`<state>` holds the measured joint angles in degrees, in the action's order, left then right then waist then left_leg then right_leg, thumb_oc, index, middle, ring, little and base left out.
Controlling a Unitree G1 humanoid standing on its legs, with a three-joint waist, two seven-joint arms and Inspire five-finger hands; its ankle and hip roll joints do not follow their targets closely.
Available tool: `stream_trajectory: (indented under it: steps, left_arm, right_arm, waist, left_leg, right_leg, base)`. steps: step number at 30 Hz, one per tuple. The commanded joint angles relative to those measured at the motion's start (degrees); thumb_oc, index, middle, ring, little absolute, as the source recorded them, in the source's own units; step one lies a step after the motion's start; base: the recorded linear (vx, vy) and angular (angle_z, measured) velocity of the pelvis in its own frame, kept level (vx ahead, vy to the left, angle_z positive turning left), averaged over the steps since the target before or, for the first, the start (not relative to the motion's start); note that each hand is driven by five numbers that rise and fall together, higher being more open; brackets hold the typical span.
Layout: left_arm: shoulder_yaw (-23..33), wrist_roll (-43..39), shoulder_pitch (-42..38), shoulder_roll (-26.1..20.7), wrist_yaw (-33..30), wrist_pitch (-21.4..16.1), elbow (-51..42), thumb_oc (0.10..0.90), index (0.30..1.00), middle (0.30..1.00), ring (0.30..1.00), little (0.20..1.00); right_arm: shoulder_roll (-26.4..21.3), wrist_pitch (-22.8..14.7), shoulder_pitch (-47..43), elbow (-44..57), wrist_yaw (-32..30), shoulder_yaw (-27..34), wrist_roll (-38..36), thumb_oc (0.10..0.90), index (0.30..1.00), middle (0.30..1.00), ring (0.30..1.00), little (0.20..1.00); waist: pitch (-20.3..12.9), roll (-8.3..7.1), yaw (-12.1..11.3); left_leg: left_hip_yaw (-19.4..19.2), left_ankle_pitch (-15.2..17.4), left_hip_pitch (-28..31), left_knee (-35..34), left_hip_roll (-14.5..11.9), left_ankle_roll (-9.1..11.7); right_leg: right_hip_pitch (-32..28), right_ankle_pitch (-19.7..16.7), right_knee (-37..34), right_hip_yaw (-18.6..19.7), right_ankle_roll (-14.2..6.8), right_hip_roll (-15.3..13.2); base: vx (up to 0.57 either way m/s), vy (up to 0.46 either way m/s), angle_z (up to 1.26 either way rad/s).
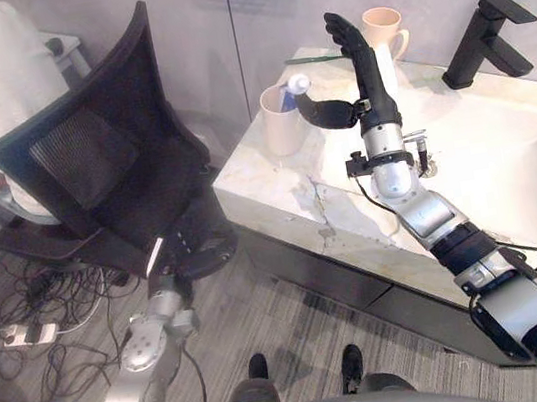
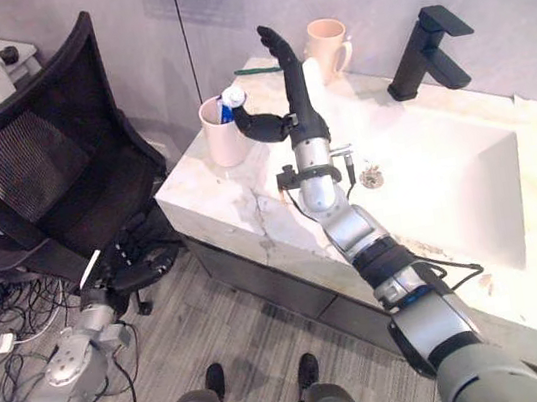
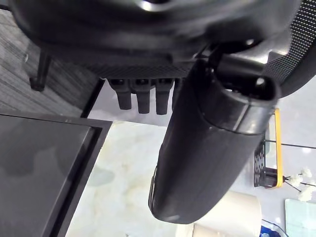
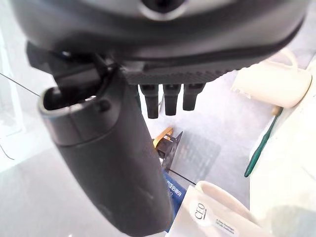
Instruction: Organize the bathroom.
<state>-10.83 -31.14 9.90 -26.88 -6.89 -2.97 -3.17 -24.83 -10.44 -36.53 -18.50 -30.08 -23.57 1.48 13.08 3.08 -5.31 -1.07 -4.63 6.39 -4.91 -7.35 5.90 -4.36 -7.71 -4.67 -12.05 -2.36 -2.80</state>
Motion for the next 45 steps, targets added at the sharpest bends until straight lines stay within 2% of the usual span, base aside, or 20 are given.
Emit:
stream_trajectory:
  steps: [1,5,6,9,18,22,25,29,30,31,32,34,36,37,38,40,42,43,45]
  left_arm:
    - [0.48,-0.17,-1.73,-1.17,0.41,-6.89,-3.28,0.800,0.900,0.900,0.900,0.900]
    - [-0.16,-0.22,-2.23,-1.05,-0.34,-7.44,-3.37,0.800,0.900,0.900,0.900,0.900]
    - [-0.44,-0.21,-2.49,-0.86,-0.63,-7.48,-3.46,0.800,0.900,0.900,0.900,0.900]
    - [-1.09,-0.31,-2.92,-0.91,-1.47,-7.80,-3.42,0.800,0.900,0.900,0.900,0.900]
    - [-1.86,-0.13,-3.21,-0.69,-3.87,-9.65,-3.80,0.800,0.900,0.900,0.900,0.900]
    - [-2.21,1.04,-3.79,-0.51,-5.98,-9.68,-3.42,0.800,0.900,0.900,0.900,0.900]
    - [-2.49,3.81,-4.48,-0.90,-6.26,-7.01,-2.01,0.800,0.900,0.900,0.900,0.900]
    - [-3.61,6.00,-4.87,-1.68,-7.86,-6.24,3.35,0.800,0.900,0.900,0.900,0.900]
    - [-3.38,5.88,-4.36,-1.80,-7.33,-5.91,5.11,0.800,0.900,0.900,0.900,0.900]
    - [-3.40,6.09,-4.23,-1.82,-7.37,-6.02,5.56,0.800,0.900,0.900,0.900,0.900]
    - [-3.00,6.32,-3.49,-2.08,-7.05,-6.99,7.22,0.800,0.900,0.900,0.900,0.900]
    - [-2.52,6.54,-2.85,-2.56,-6.50,-7.44,8.44,0.800,0.900,0.900,0.900,0.900]
    - [-2.06,6.09,-2.52,-3.76,-6.67,-8.22,10.13,0.800,0.900,0.900,0.900,0.900]
    - [-2.01,6.14,-2.65,-3.98,-6.75,-8.56,10.46,0.800,0.900,0.900,0.900,0.900]
    - [-1.33,6.91,-3.72,-4.95,-7.19,-8.78,12.21,0.800,0.900,0.900,0.900,0.900]
    - [-0.64,6.93,-5.20,-5.76,-7.46,-9.12,14.10,0.800,0.900,0.900,0.900,0.900]
    - [0.40,7.94,-6.20,-5.99,-8.41,-9.48,15.50,0.800,0.900,0.900,0.900,0.900]
    - [0.92,8.10,-6.79,-6.32,-9.60,-9.72,16.77,0.800,0.900,0.900,0.900,0.900]
    - [1.70,8.58,-7.15,-6.17,-10.67,-10.03,18.96,0.800,0.900,0.900,0.900,0.900]
  right_arm:
    - [-0.53,-2.49,-4.81,0.20,-0.55,1.97,-1.52,0.800,0.900,0.900,0.900,0.900]
    - [-0.42,-2.44,-4.54,0.05,0.05,1.89,-2.19,0.800,0.900,0.900,0.900,0.900]
    - [-0.30,-3.93,-4.43,0.17,-0.56,2.05,-2.73,0.800,0.900,0.900,0.900,0.900]
    - [-0.04,-4.91,-4.45,0.88,-1.21,2.42,-2.25,0.800,0.900,0.900,0.900,0.900]
    - [0.03,-5.95,-4.11,3.55,-2.95,3.78,-0.18,0.800,0.900,0.900,0.900,0.900]
    - [-2.22,-6.84,-2.86,9.00,-3.08,6.83,1.13,0.800,0.900,0.900,0.900,0.900]
    - [-4.32,-6.56,-2.24,13.93,-2.30,9.35,3.71,0.800,0.900,0.900,0.900,0.900]
    - [-11.61,-7.91,-2.52,17.76,-0.88,13.87,2.56,0.800,0.900,0.900,0.900,0.900]
    - [-14.86,-9.43,-2.18,17.36,-0.58,15.72,-1.40,0.800,0.900,0.900,0.900,0.900]
    - [-15.74,-9.95,-2.13,17.17,-0.95,16.31,-3.20,0.800,0.900,0.900,0.900,0.900]
    - [-18.27,-11.93,-1.24,15.92,-1.05,19.52,-7.36,0.800,0.900,0.900,0.900,0.900]
    - [-20.68,-14.26,0.48,14.48,-2.08,23.56,-8.17,0.800,0.900,0.900,0.900,0.900]
    - [-24.22,-16.48,3.35,13.04,-6.65,29.08,-5.92,0.800,0.900,0.900,0.900,0.900]
    - [-24.70,-16.86,3.75,12.85,-7.26,29.93,-6.37,0.800,0.900,0.900,0.900,0.900]
    - [-27.39,-17.86,5.48,11.60,-11.17,34.42,-5.49,0.800,0.900,0.900,0.900,0.900]
    - [-29.41,-19.90,9.26,10.75,-15.04,39.50,-6.59,0.800,0.900,0.900,0.900,0.900]
    - [-29.93,-20.97,12.98,10.80,-19.48,43.66,-6.68,0.800,0.900,0.900,0.900,0.900]
    - [-29.67,-22.03,17.70,11.30,-23.20,48.00,-8.73,0.800,0.900,0.900,0.900,0.900]
    - [-28.60,-22.40,23.03,11.62,-27.55,52.94,-8.64,0.800,0.900,0.900,0.900,0.900]
  waist:
    - [-5.44,-2.35,1.02]
    - [-5.82,-2.57,1.30]
    - [-6.05,-2.77,1.39]
    - [-6.31,-3.11,1.61]
    - [-7.06,-3.59,2.45]
    - [-7.18,-3.85,3.97]
    - [-7.35,-4.17,5.15]
    - [-7.84,-4.61,6.78]
    - [-7.88,-4.87,7.22]
    - [-7.87,-4.93,7.25]
    - [-7.77,-5.11,7.78]
    - [-7.65,-5.38,8.17]
    - [-6.66,-5.76,8.94]
    - [-6.45,-5.81,9.03]
    - [-5.26,-5.96,9.75]
    - [-4.30,-5.84,10.27]
    - [-3.83,-5.49,10.68]
    - [-3.77,-5.24,10.77]
    - [-4.10,-5.36,10.12]
  left_leg:
    - [-1.14,3.63,-1.12,1.78,1.82,-1.30]
    - [-1.50,3.60,-0.78,0.87,2.31,-1.74]
    - [-1.61,3.76,-0.69,0.56,2.66,-2.02]
    - [-1.94,4.04,-0.64,0.20,3.20,-2.49]
    - [-3.49,5.20,-0.54,-0.09,4.65,-3.77]
    - [-4.84,5.91,-0.21,-0.09,5.12,-4.38]
    - [-5.75,6.48,0.01,-0.09,5.54,-4.90]
    - [-7.63,7.37,0.52,-0.09,6.28,-5.59]
    - [-8.26,7.57,0.68,-0.09,6.52,-5.87]
    - [-8.38,7.63,0.71,-0.09,6.59,-5.94]
    - [-8.87,7.82,0.77,-0.09,6.57,-5.99]
    - [-9.44,7.81,0.48,-0.09,6.44,-5.99]
    - [-9.70,7.57,-0.30,-0.09,6.04,-6.17]
    - [-9.76,7.51,-0.53,-0.09,5.92,-6.24]
    - [-10.17,7.06,-1.90,-0.09,5.11,-6.64]
    - [-10.87,6.39,-3.77,-0.09,4.19,-7.03]
    - [-11.81,5.68,-5.51,-0.09,3.33,-7.34]
    - [-12.59,5.25,-7.24,0.12,2.65,-7.43]
    - [-13.50,3.86,-10.39,0.93,1.47,-6.95]
  right_leg:
    - [-0.73,10.26,5.67,3.22,-1.30,-0.52]
    - [-0.86,9.54,4.68,3.73,-1.75,-0.53]
    - [-0.95,8.97,3.97,3.92,-2.07,-0.61]
    - [-0.79,8.19,3.16,4.60,-2.49,-0.61]
    - [-0.36,6.50,1.34,5.84,-3.60,-1.04]
    - [0.15,5.78,1.09,6.93,-4.33,-1.20]
    - [0.60,5.30,0.99,8.01,-4.87,-1.22]
    - [1.63,4.37,1.08,9.24,-6.13,-1.47]
    - [2.13,3.83,1.17,9.16,-6.71,-1.81]
    - [2.31,3.70,1.25,9.13,-6.86,-1.90]
    - [2.92,3.27,1.51,9.02,-7.34,-2.04]
    - [3.50,2.64,1.39,8.95,-7.84,-2.01]
    - [5.97,1.39,2.17,9.03,-8.63,-1.59]
    - [6.56,1.37,2.72,9.18,-8.69,-1.45]
    - [9.04,1.89,5.62,9.63,-8.74,-0.86]
    - [10.35,3.24,8.67,9.86,-8.40,-0.93]
    - [10.41,4.53,10.85,9.44,-7.71,-1.71]
    - [9.38,5.30,14.75,8.80,-7.21,-3.71]
    - [6.38,4.49,18.34,8.95,-6.48,-6.12]
  base:
    - [-0.08,0.106,-0.06]
    - [-0.08,0.100,-0.12]
    - [-0.07,0.085,-0.08]
    - [-0.08,0.096,-0.12]
    - [-0.12,0.110,-0.16]
    - [-0.15,0.125,-0.17]
    - [-0.14,0.107,-0.17]
    - [-0.18,0.156,-0.15]
    - [-0.13,0.144,-0.23]
    - [-0.15,0.156,-0.25]
    - [-0.11,0.096,-0.20]
    - [-0.14,0.072,-0.19]
    - [-0.21,0.009,-0.27]
    - [-0.38,-0.033,-0.30]
    - [-0.34,-0.039,-0.28]
    - [-0.46,-0.066,-0.11]
    - [-0.41,-0.088,-0.14]
    - [-0.31,-0.105,-0.88]
    - [-0.35,-0.159,-0.83]
